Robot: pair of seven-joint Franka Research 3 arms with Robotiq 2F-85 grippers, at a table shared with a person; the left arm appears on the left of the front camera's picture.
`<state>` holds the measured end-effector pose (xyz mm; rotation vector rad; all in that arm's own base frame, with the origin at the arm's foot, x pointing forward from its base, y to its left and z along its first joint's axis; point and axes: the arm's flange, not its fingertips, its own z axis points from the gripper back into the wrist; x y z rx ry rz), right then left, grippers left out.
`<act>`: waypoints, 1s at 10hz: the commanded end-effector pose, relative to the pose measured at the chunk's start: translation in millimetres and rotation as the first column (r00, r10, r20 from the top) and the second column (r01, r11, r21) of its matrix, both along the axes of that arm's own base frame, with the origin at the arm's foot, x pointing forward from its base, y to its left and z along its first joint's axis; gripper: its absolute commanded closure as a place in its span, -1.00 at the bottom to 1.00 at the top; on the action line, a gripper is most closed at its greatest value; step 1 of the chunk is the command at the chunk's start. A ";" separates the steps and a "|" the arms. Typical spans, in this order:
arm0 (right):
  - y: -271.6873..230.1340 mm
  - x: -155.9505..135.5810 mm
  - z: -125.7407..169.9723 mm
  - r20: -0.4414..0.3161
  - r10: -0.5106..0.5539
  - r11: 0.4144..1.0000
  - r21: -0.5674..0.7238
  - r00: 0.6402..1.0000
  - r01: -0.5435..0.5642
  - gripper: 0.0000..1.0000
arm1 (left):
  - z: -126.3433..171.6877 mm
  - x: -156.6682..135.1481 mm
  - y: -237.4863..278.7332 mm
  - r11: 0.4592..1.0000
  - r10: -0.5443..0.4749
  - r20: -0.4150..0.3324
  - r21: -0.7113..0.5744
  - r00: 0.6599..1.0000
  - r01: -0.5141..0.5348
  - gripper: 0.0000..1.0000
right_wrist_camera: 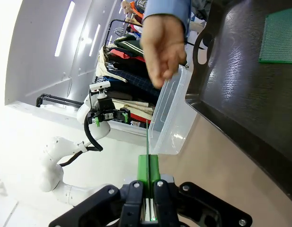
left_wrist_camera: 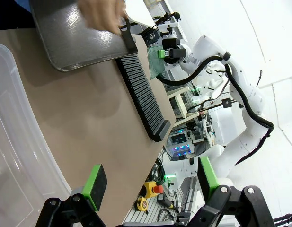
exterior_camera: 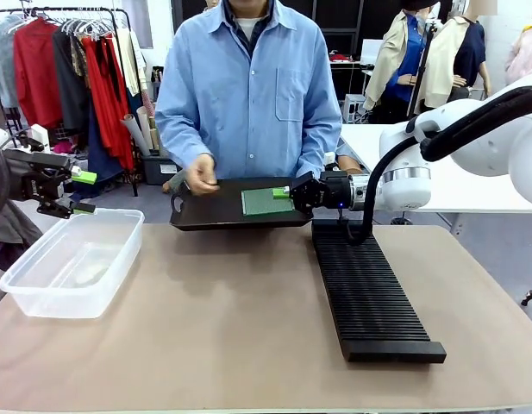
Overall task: Sort PCBs into racks and boxes based on the side picked up.
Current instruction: If the short side of the Blank PCB is picked up, insert it into the PCB Rack ; if the long side is picked up, place it in the Organizing box.
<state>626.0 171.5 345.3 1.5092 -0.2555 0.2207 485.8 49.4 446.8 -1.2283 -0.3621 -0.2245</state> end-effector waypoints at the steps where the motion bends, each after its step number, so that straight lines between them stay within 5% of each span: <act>1: 1.6 0.3 1.1 0.015 -0.007 1.000 0.012 1.000 0.007 1.00 | 2.1 0.0 -0.1 1.000 0.010 -0.009 -0.002 1.000 -0.010 -1.00; 10: 1.6 0.3 1.1 0.015 -0.007 1.000 0.012 1.000 0.007 1.00 | 2.1 0.0 -0.1 1.000 0.010 -0.009 -0.002 1.000 -0.010 -1.00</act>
